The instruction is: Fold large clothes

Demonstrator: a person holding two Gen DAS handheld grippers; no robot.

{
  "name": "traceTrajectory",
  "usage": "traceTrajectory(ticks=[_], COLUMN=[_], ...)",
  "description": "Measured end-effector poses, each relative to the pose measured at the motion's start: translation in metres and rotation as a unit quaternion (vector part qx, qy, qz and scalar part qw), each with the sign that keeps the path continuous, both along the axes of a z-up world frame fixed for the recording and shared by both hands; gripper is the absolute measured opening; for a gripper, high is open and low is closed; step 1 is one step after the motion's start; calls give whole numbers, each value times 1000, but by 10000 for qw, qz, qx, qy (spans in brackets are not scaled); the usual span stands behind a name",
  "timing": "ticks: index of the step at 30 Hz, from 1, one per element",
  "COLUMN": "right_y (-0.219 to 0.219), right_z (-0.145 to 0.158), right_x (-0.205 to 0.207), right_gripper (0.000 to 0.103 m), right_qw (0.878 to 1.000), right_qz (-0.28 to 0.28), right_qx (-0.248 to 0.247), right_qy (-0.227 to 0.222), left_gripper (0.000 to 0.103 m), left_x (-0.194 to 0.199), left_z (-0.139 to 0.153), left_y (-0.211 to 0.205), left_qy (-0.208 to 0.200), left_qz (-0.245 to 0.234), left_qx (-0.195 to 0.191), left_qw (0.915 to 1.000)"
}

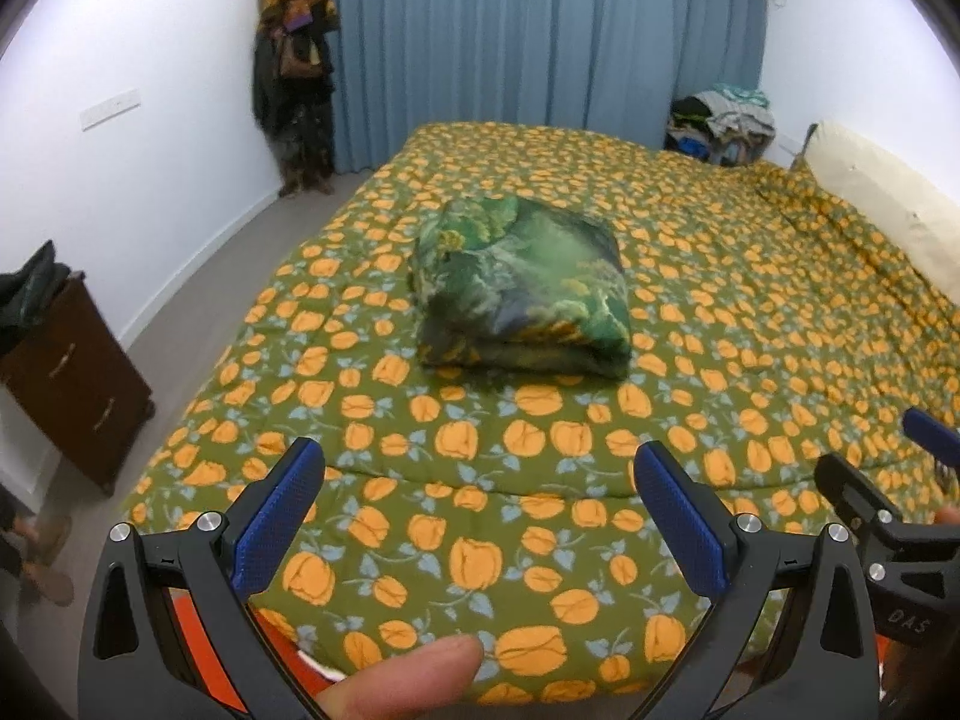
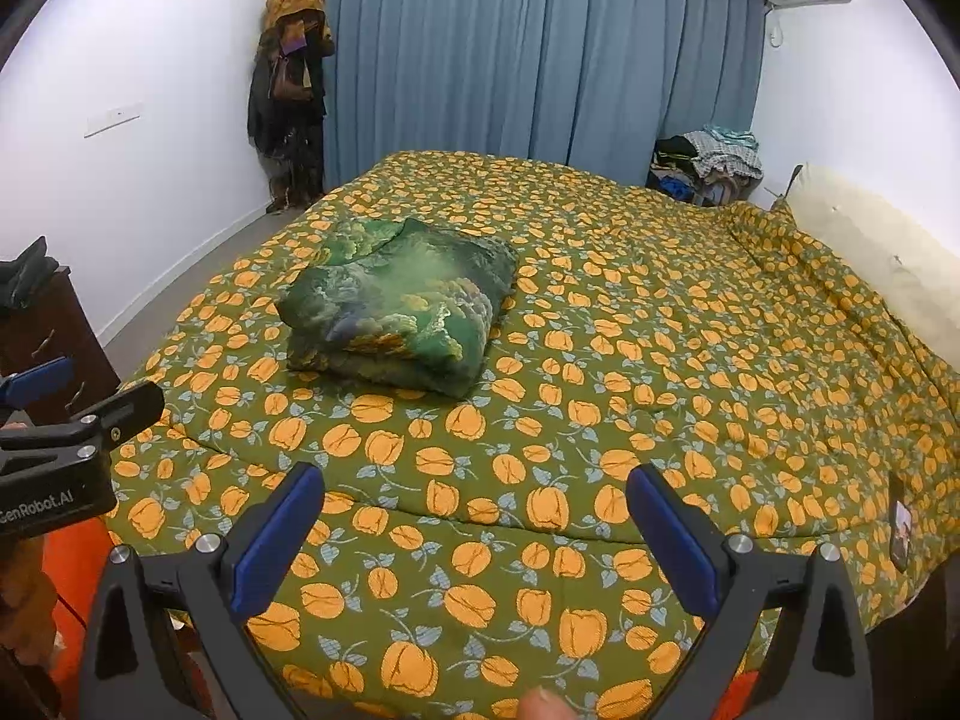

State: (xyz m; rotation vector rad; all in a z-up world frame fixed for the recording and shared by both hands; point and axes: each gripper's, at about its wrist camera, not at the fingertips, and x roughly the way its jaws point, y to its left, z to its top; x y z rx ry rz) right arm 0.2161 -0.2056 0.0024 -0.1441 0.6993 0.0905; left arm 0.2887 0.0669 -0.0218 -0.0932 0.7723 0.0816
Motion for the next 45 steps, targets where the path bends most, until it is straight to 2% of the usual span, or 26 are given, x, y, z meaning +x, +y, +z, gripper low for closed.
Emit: traceTrajectory(ticks=[2, 9, 14, 45], right_y=[-1, -2, -3, 5], right_z=[1, -2, -3, 1], right_x=[0, 2, 2, 1], right_gripper=[102, 102, 102, 102], right_qw=[10000, 9999, 9998, 9996], right_qz=[-53, -70, -91, -44], right_qx=[-36, -6, 16, 22], right_qy=[-9, 138, 200, 261], left_gripper=[102, 102, 103, 102], left_x=[1, 5, 3, 0], left_z=[0, -8, -6, 6], left_y=[0, -11, -16, -15], left_qy=[61, 225, 186, 48], left_qz=[138, -33, -120, -145], left_qx=[80, 285, 416, 376], left_qw=[9999, 9993, 9989, 9992])
